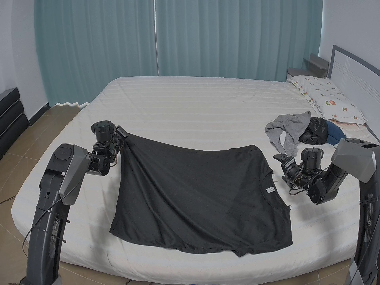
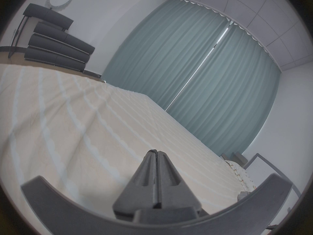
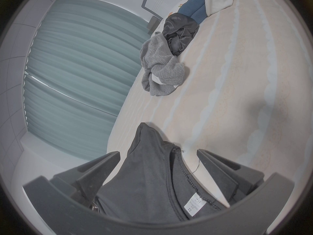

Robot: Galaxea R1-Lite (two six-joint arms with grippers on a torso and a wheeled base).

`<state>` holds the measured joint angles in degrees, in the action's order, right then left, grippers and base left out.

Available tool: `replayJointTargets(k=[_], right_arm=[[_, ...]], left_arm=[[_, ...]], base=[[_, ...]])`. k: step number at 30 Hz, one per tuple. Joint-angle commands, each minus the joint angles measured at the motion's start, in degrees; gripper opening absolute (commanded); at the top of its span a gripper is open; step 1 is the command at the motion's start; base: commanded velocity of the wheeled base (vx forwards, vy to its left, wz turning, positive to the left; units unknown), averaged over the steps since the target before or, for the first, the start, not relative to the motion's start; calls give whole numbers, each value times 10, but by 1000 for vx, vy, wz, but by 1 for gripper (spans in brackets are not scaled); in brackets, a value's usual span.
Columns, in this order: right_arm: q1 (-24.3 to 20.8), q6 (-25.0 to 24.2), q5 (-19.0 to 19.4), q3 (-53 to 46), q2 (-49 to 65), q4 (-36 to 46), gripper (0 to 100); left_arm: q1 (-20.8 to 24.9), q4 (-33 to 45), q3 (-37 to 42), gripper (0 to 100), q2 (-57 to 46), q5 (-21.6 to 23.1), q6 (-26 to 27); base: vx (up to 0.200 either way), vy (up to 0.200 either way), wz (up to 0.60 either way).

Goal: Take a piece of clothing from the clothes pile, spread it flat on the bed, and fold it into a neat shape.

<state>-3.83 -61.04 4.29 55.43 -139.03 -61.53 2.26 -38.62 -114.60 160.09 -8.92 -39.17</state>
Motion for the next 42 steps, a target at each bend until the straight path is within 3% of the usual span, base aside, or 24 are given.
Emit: replayJointTargets(k=[1,8,20,21,30,35,42], right_arm=[[0,8,0,-7,-1,0,100],[0,14,0,-11,-3,-1,100],[-1,26,1,-20,-2,-1,100],[-1,26,1,-20,-2,-1,100],[-7,43,2,-45,11,0,100],[-17,75,5,-71,27,0,100],[-29,84,6,-110,69,4,100]], left_arm=[[-9,-2,0,0,-7,0,7],[-31,-4,0,0,-21,34,8],[-29,2,0,0,5,49,8],[-26,7,0,100,8,50,8],[-28,24,3,100,6,40,2],[-31,20,141,100,-79,44,-34],[-24,3,346,100,-225,66,-98]], base=[[0,0,0],[0,0,0],[0,0,0],[0,0,0],[0,0,0],[0,0,0],[0,0,0]])
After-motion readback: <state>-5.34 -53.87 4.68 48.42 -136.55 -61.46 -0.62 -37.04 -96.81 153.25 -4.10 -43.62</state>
